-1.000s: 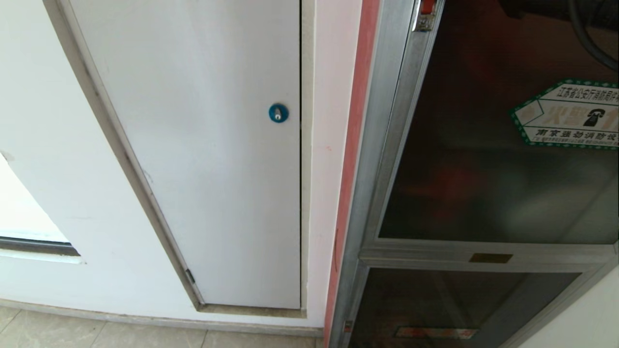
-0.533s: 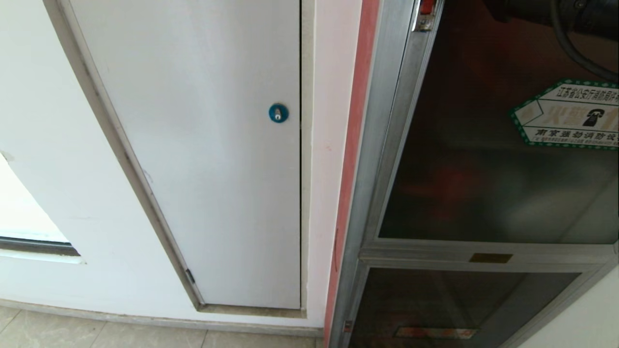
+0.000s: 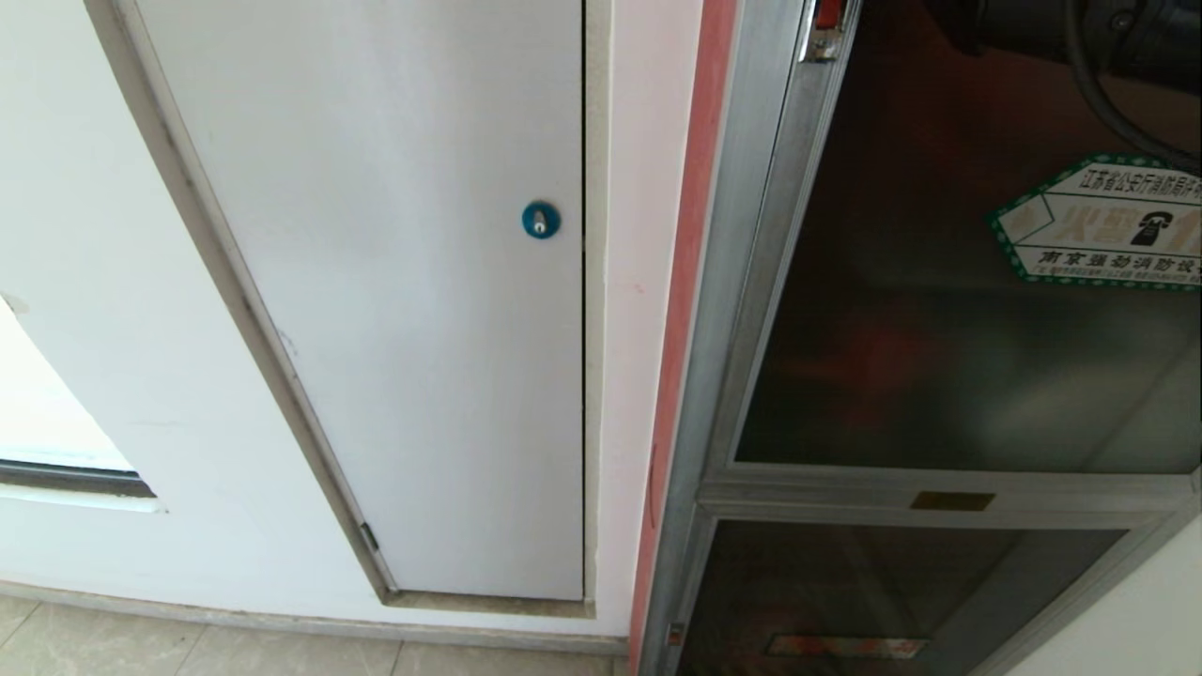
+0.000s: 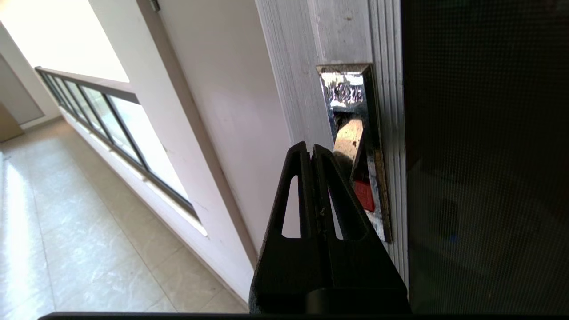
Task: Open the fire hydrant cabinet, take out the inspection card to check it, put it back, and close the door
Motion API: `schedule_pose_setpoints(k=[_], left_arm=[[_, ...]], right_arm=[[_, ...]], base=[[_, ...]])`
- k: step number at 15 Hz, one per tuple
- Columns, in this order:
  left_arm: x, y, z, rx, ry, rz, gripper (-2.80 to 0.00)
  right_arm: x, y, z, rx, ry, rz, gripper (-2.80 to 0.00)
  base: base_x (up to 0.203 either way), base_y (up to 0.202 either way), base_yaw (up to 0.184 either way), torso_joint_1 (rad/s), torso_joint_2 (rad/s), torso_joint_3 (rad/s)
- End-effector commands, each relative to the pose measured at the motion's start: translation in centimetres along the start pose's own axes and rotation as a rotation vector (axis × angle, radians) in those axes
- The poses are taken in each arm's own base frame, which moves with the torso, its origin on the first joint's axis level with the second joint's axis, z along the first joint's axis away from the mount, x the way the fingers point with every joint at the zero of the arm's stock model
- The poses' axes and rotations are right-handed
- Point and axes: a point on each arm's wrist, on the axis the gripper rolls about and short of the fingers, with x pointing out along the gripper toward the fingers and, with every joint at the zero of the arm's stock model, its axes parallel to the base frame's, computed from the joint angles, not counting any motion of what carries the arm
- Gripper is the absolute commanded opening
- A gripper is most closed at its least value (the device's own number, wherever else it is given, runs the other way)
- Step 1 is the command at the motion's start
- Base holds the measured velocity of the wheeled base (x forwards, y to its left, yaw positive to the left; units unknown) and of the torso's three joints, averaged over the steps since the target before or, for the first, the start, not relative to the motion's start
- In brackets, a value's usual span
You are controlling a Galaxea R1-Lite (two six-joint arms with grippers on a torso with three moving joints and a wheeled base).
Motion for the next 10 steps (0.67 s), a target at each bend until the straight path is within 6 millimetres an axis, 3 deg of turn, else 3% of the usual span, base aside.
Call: schedule_pose_setpoints(k=[1,10], left_arm=[[0.13,0.00,-0.55,-0.001,0.020,0.001,-2.80],[0.14,0.00,-0.55,-0.001,0.020,0.001,-2.80]], right_arm=[[-0.20,-0.06,-0.17,0.010,0.007,-0.004,-2.80],[-0.41,-0.80,0.02,0.023,-0.002,-0.030,-2.80]], base=[[0.000,0.000,0.000,0.000,0.00,0.000],[0.000,0.000,0.000,0.000,0.00,0.000]])
